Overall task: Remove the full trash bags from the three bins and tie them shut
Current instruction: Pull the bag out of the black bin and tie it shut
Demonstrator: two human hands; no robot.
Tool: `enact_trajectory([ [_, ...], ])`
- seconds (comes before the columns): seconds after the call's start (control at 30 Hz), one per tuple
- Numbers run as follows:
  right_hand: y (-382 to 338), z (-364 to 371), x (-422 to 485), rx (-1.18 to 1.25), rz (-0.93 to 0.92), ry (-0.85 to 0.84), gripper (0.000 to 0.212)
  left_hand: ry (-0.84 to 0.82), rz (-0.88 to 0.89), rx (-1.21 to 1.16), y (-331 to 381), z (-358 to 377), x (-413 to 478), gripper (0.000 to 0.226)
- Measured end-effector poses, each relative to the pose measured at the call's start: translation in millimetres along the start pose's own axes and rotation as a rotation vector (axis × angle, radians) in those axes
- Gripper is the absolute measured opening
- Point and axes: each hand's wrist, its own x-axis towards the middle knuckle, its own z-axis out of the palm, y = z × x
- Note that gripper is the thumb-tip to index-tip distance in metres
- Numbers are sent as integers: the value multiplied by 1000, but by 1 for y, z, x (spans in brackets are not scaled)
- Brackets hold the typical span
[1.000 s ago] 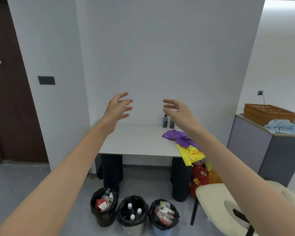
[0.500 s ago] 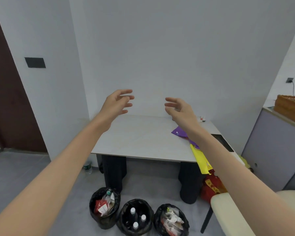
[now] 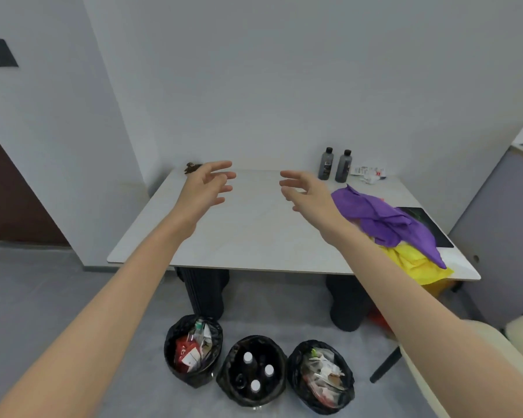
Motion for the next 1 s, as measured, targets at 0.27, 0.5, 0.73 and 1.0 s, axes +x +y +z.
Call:
enact_trajectory([
  [0.27, 55, 43, 60, 66, 59, -79, 32, 32, -40, 27, -47, -4, 60, 29],
  [0.5, 80, 71, 96, 89, 117, -122, 29, 36, -83, 35, -75, -13, 92, 29],
  [0.73, 100, 102, 114, 67, 176, -169, 33, -25, -153, 29, -114, -35, 116, 30],
  [1.0, 115, 166, 98, 92, 277, -50, 30, -186, -190, -9, -176, -61, 132, 28],
])
